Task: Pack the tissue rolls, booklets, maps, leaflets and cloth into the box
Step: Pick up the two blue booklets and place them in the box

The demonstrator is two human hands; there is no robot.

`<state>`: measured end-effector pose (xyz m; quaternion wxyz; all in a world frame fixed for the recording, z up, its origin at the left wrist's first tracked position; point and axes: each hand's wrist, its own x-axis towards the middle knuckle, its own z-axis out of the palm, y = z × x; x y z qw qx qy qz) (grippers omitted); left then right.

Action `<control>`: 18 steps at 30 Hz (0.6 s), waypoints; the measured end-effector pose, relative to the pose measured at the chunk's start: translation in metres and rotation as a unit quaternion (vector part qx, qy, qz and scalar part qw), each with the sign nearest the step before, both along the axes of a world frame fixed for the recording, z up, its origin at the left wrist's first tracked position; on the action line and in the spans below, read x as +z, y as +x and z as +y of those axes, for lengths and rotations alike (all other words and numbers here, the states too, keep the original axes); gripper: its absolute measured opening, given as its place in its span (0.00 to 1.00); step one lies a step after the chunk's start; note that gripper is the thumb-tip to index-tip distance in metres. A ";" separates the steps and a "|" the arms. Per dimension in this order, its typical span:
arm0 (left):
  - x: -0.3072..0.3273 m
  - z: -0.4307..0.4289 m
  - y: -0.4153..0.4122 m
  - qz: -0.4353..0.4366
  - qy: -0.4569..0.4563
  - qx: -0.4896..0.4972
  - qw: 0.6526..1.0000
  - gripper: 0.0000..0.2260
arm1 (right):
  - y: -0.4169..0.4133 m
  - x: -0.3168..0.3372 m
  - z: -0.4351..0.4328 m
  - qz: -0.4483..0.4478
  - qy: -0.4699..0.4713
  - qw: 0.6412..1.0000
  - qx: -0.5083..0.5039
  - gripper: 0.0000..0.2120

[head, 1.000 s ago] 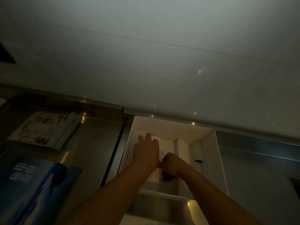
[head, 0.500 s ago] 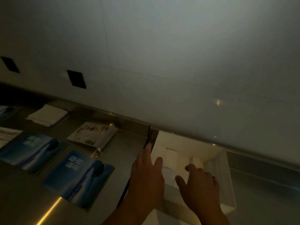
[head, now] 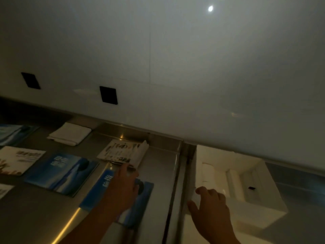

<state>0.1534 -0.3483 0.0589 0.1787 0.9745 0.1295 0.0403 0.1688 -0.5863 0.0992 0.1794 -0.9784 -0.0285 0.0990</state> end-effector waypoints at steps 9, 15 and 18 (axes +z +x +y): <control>-0.005 0.126 -0.040 0.058 -0.011 -0.043 0.997 0.20 | -0.044 -0.020 0.131 0.049 0.033 0.997 -0.043 0.20; -0.007 0.158 -0.041 0.055 -0.024 -0.077 0.995 0.18 | -0.047 -0.019 0.156 0.060 0.012 0.996 -0.060 0.18; -0.006 0.163 -0.044 0.048 -0.031 -0.071 0.996 0.17 | -0.041 -0.019 0.159 0.070 0.004 0.996 -0.055 0.18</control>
